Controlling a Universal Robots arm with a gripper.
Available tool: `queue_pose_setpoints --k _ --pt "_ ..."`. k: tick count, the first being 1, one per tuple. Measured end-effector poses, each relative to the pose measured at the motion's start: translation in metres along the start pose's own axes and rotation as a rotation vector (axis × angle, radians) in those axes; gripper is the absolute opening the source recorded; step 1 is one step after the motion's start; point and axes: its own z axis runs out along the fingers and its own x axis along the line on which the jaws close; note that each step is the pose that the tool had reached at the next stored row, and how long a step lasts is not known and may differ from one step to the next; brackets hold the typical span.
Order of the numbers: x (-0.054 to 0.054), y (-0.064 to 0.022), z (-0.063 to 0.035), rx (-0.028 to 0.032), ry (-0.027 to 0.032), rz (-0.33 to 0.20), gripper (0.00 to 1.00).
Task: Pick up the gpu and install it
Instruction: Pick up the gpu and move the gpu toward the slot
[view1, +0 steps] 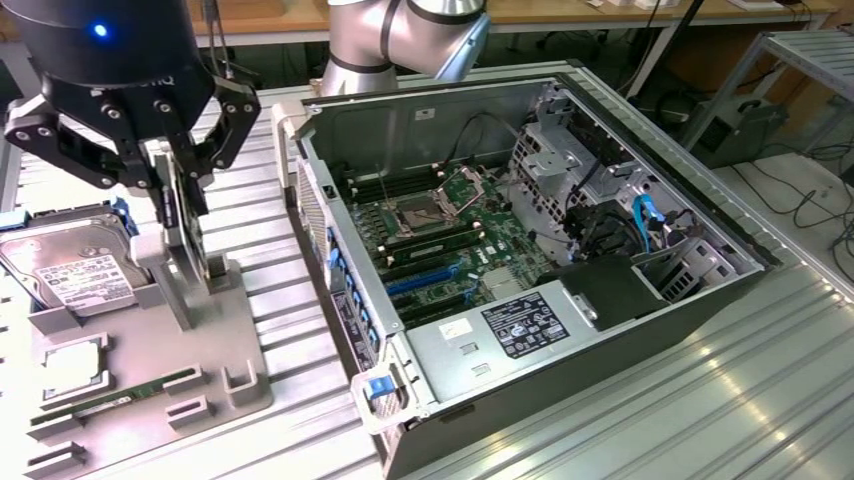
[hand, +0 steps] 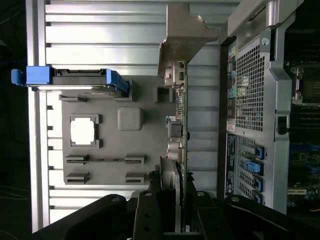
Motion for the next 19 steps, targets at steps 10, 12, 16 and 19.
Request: queue_pose_setpoints --k 10,12,16,19 --pt "0.000 0.0002 -0.0111 0.0003 -0.0002 0.000 0.28" --pt "0.000 0.0004 -0.0173 0.0004 -0.0002 0.000 0.28" --pt "-0.002 0.0006 -0.0207 0.0002 -0.0004 0.000 0.28" --pt "-0.008 0.0006 -0.0207 0.0003 -0.0003 0.000 0.28"
